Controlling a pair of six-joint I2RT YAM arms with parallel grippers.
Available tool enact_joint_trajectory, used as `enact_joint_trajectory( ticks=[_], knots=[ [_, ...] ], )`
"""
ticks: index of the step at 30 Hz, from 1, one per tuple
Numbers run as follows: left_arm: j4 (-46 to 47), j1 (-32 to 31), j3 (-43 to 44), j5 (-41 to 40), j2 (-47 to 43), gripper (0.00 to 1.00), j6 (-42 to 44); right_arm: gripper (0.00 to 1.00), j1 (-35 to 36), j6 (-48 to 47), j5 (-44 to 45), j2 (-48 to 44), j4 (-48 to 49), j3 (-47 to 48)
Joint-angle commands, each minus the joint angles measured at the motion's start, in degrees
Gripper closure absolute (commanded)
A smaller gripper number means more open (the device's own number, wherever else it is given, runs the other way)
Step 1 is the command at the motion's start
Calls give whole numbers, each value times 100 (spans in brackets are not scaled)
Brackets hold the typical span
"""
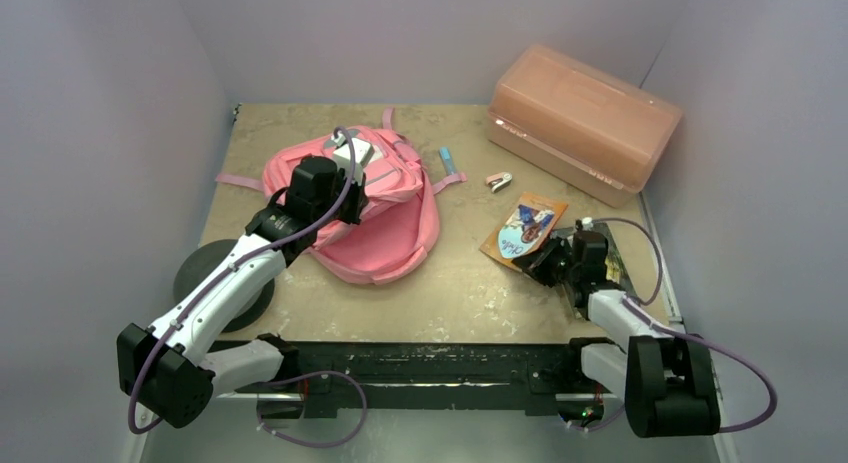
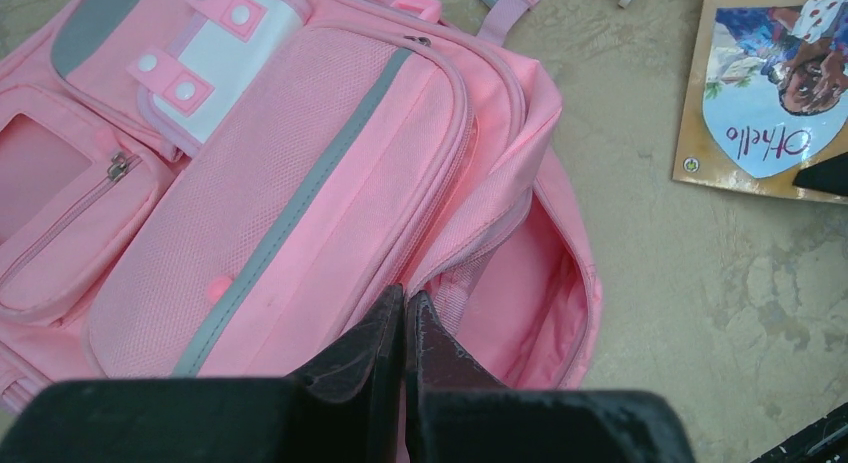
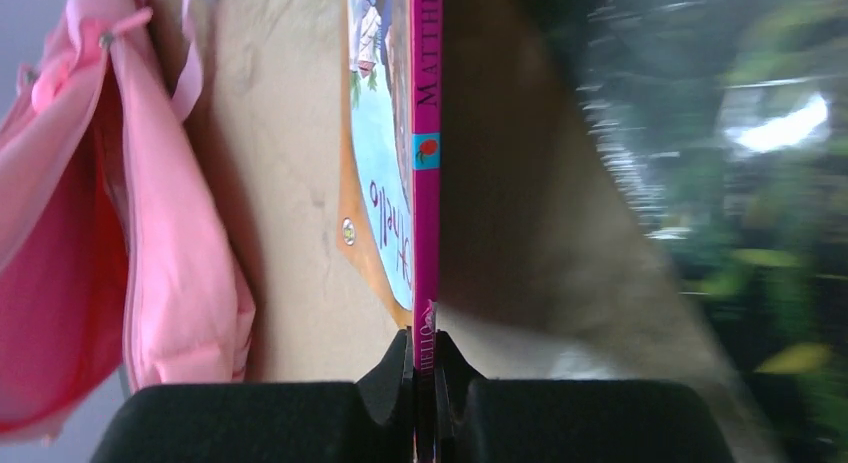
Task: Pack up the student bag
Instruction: Pick up the book from the center of the board, then place the book in the student bag.
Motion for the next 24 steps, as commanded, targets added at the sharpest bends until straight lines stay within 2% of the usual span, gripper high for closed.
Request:
enact_joint_trajectory(
  ticks=[1,4,6,11,14,21,24],
  knots=[
    [255,61,273,-14,-51,100,-38,100,863,-1022,-440,-218,-997,1077],
    [294,61,251,-41,-101,100,-29,100,1672,-1398,-314,-350,-1837,1888],
    [315,61,227,-101,-158,100,-5,100,1960,-1549,-475,-274,-2265,2357],
    [443,61,106,-363,-363,100,41,100,2176,-1952,-1789,449,-3042,3092],
    [477,61,75,-495,-437,100,89,100,2564,-2254,-2298,830,-3443,3429],
    [599,61,-9,-626,-545,100,138,100,3106,-2060,-3859,1396,-3103,3543],
    [688,61,-62,-564,-603,100,153,100,3234,-1826,-4081,1456,-2786,3554]
  ],
)
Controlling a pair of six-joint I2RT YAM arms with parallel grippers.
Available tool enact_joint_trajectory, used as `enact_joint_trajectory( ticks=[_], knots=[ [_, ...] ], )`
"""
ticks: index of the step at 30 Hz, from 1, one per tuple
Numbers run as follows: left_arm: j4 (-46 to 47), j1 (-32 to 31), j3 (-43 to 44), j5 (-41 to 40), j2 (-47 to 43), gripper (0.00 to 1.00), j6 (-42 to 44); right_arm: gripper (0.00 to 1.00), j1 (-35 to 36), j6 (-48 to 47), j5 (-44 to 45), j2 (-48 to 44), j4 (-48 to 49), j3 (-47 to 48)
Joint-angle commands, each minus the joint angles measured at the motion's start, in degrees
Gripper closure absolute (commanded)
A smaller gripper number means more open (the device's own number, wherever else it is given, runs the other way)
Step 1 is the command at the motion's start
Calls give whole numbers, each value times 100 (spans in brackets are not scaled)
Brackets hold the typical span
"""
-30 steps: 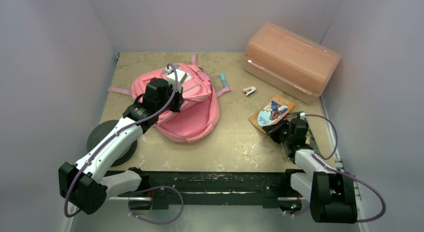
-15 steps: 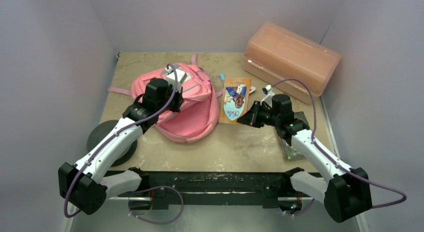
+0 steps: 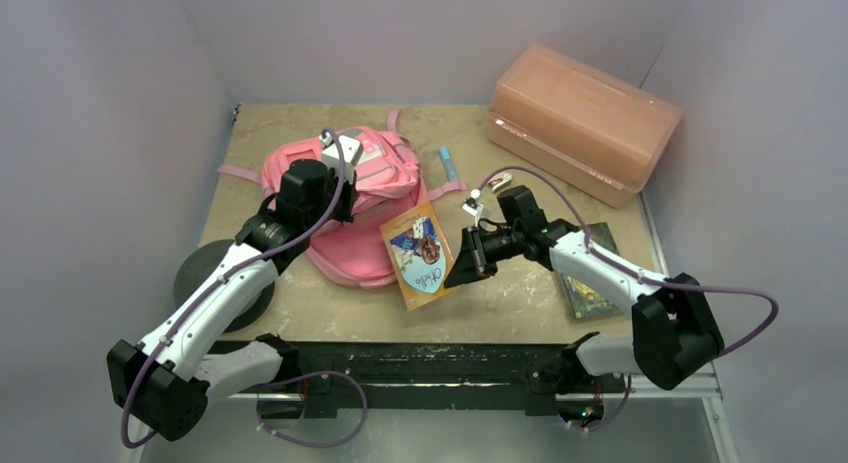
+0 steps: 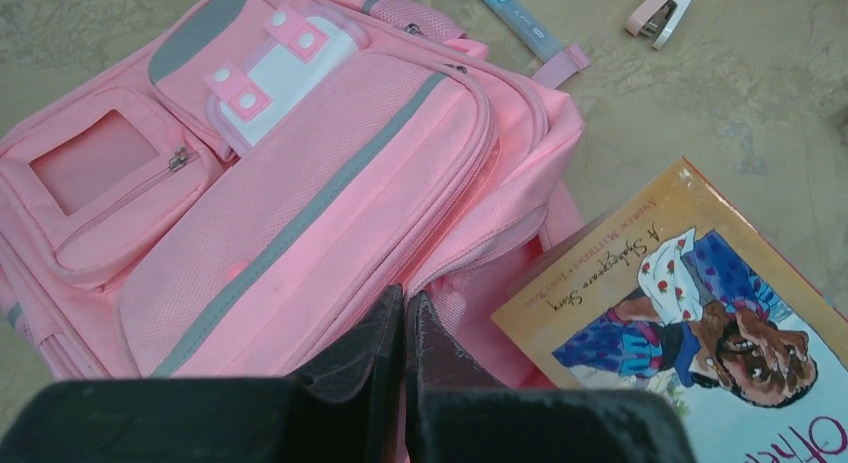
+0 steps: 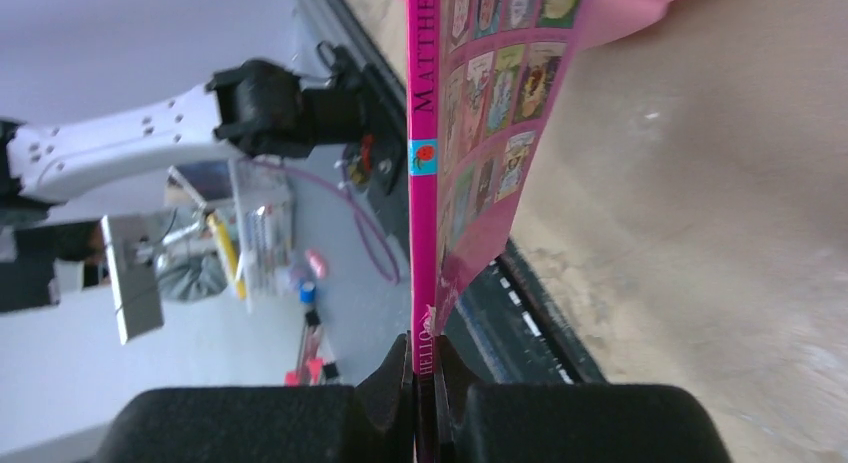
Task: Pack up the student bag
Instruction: Place the book in the student bag.
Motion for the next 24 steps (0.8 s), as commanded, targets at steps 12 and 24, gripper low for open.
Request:
enact_joint_trajectory(
  ticks=[12,24],
  knots=[
    [921,46,-188,118,-543,100,147,100,545,368,-2016,1681,347,1459],
    [1027,50,-281,171,-810,100,207,100,557,1633,-1457,3840,2056,2824]
  ],
)
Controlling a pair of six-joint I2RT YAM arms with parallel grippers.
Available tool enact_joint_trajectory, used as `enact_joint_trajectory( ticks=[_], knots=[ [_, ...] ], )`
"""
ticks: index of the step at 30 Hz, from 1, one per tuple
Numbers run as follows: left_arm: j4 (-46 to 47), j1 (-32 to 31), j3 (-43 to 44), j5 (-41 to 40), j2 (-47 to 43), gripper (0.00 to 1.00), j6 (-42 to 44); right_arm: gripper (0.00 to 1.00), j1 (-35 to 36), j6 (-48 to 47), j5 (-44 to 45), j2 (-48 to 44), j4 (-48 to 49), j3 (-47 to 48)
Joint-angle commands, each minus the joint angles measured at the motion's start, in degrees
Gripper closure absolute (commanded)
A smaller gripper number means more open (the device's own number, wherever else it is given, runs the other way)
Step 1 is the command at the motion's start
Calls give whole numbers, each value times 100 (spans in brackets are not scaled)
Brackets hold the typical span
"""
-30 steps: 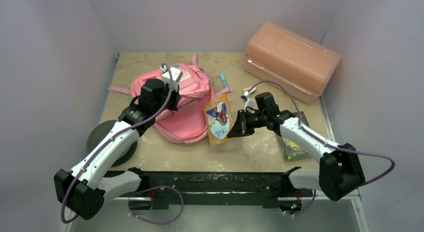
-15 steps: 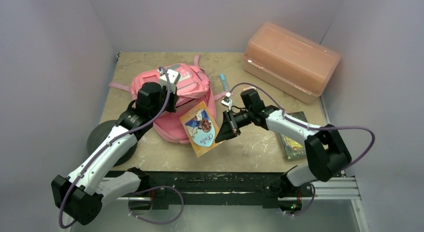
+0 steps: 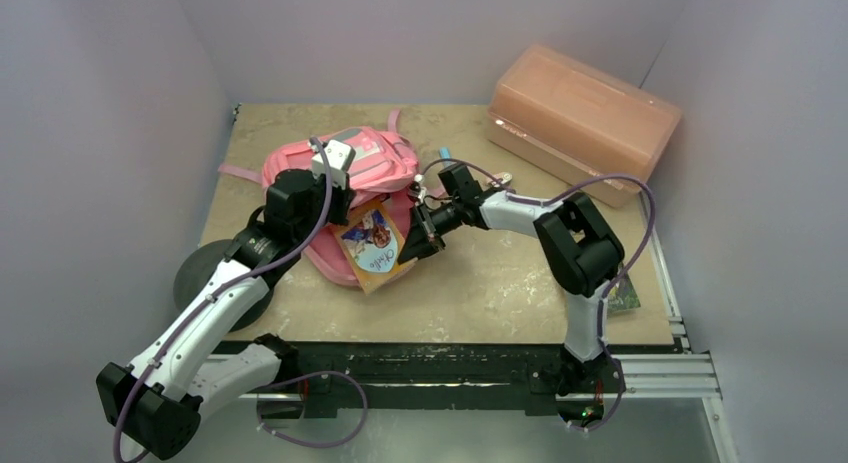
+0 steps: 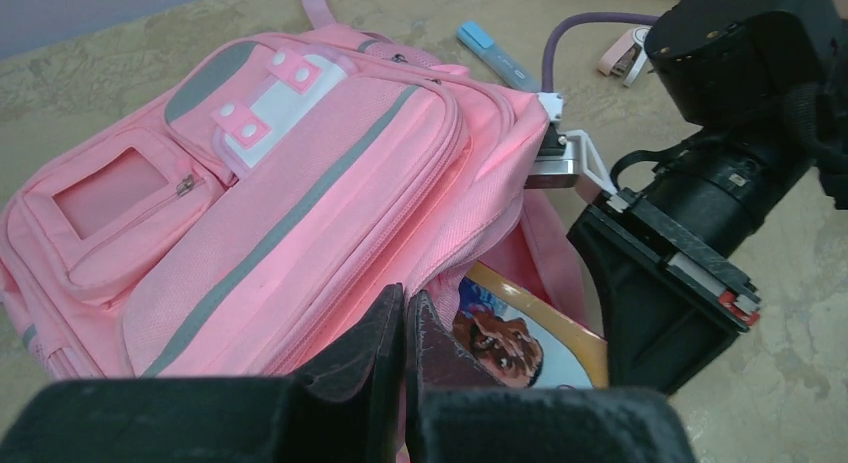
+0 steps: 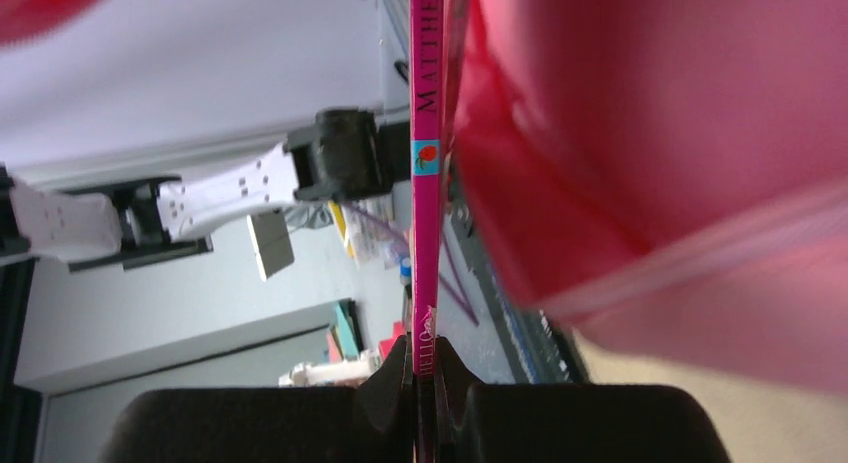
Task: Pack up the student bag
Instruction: Place the book in the student bag.
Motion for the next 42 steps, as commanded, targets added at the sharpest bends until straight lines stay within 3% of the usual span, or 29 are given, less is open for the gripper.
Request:
enact_joint_trajectory(
  ticks=[1,6,10,14,18,22,28,37,42],
  knots=[
    [659,35,56,45,-237,100,92,100,-19,690,250,550,1114,642],
    [631,15,75,130,-154,100,27,100,-112,1028,400,1177,1635,1192],
    [623,2,88,129,-145,100,15,89,-284,1332,839,1394,1988,1294],
    [614,-5,96,153,-145,100,-23,61,-377,1489,1484,1449,2166,1221],
    [601,-4,108,153,-115,100,-45,41,-434,2390,2155,1087,3833,175],
    [581,-9,128,187,-110,100,-65,36,-255,3341,2692,938,5353,-824],
    [574,-9,135,223,-97,100,-82,43,60,4078,3455,899,7093,-1691],
    [575,-9,144,294,-57,100,-104,100,220,4642,3685,1115,8305,-1473],
    [580,-8,149,311,-54,100,-125,100,213,4802,4000,1422,8040,-802]
  ],
)
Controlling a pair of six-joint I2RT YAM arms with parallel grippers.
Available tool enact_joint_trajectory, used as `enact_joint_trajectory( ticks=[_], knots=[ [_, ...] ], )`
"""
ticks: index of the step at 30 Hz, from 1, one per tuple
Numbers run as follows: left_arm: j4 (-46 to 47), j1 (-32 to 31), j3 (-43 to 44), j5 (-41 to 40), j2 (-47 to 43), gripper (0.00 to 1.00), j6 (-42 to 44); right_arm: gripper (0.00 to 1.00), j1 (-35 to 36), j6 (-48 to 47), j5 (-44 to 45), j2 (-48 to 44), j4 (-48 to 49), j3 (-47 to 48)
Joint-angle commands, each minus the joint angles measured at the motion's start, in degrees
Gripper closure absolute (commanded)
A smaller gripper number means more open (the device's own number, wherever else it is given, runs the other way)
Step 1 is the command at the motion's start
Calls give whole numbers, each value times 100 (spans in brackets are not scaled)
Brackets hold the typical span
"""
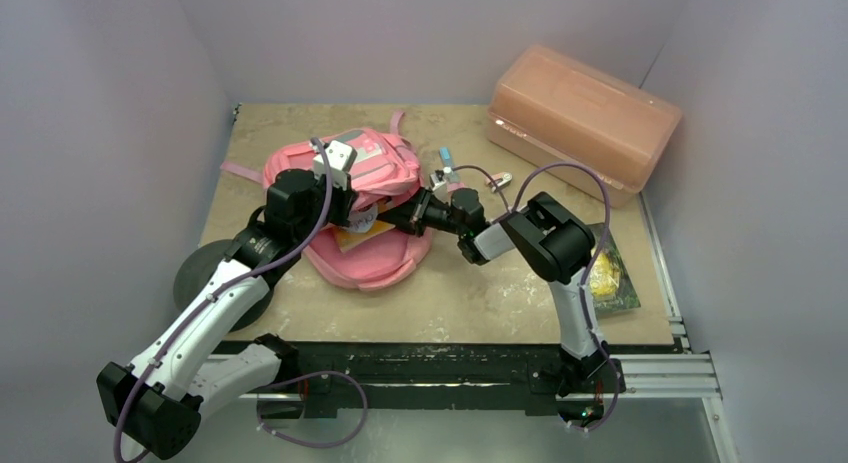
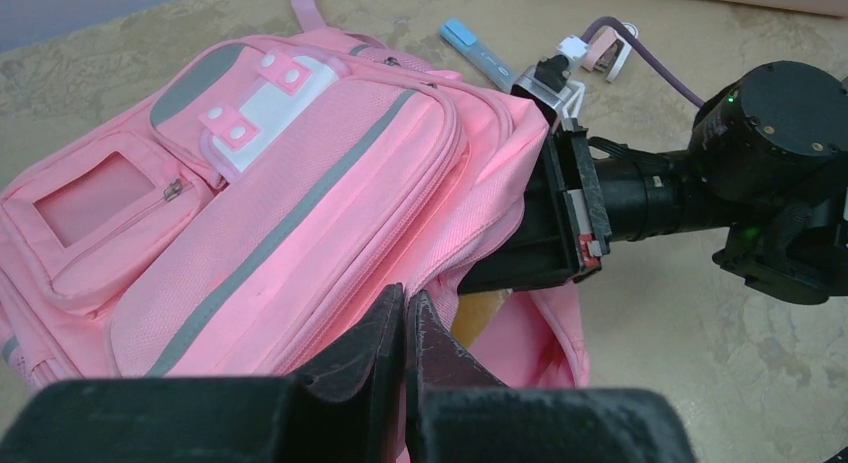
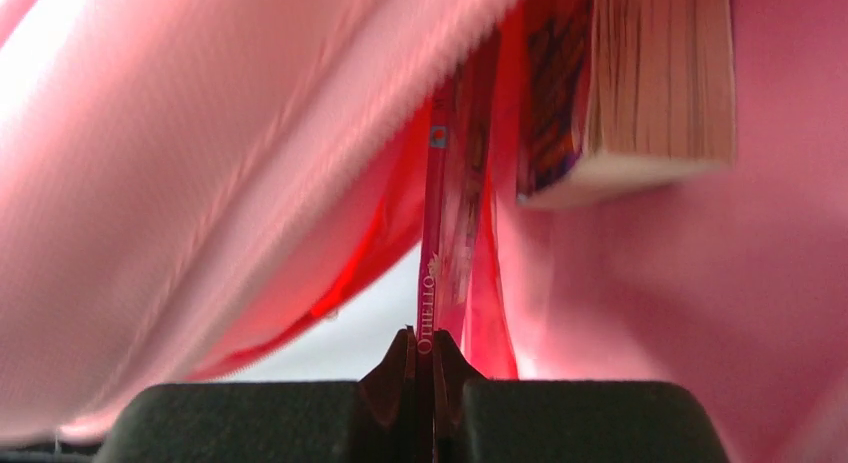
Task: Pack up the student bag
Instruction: Place the book in the student bag.
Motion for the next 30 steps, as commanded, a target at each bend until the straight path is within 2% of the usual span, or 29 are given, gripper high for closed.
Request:
enact_joint_trajectory(
  ticks=[1,4,5,6,7,9,14,16,23,27,30],
  knots=[
    [577,-18,170,115,-34,100,-94,100,-9,233,477,399,264,926],
    [571,-15,157,72,-33,100,-63,100,-48,188,595,739,-74,1447],
    [571,-17,155,57,-33,100,-49,97,-79,116,634,798,-199,1578],
    [566,-18,157,40,-29,100,-48,88,-114,32,685,828,-360,1649],
    [565,-18,153,30,-25,100,-34,84,-153,-10,729,821,-436,1655],
    [565,-18,152,38,-9,100,-41,68,-226,-129,767,698,-609,1534],
    [571,-18,178,121,1,100,-100,42,-271,-652,830,128,-1579,1028],
    [565,-18,187,121,2,100,-104,35,-261,-799,897,-114,-1797,841],
    [551,-13,187,121,2,100,-84,38,-123,-823,849,-265,-1798,499],
    [550,-18,187,121,39,100,-80,61,-73,-493,793,-12,-1278,554],
    [549,-18,196,121,71,100,-81,79,-48,-499,833,41,-1281,695]
  ],
)
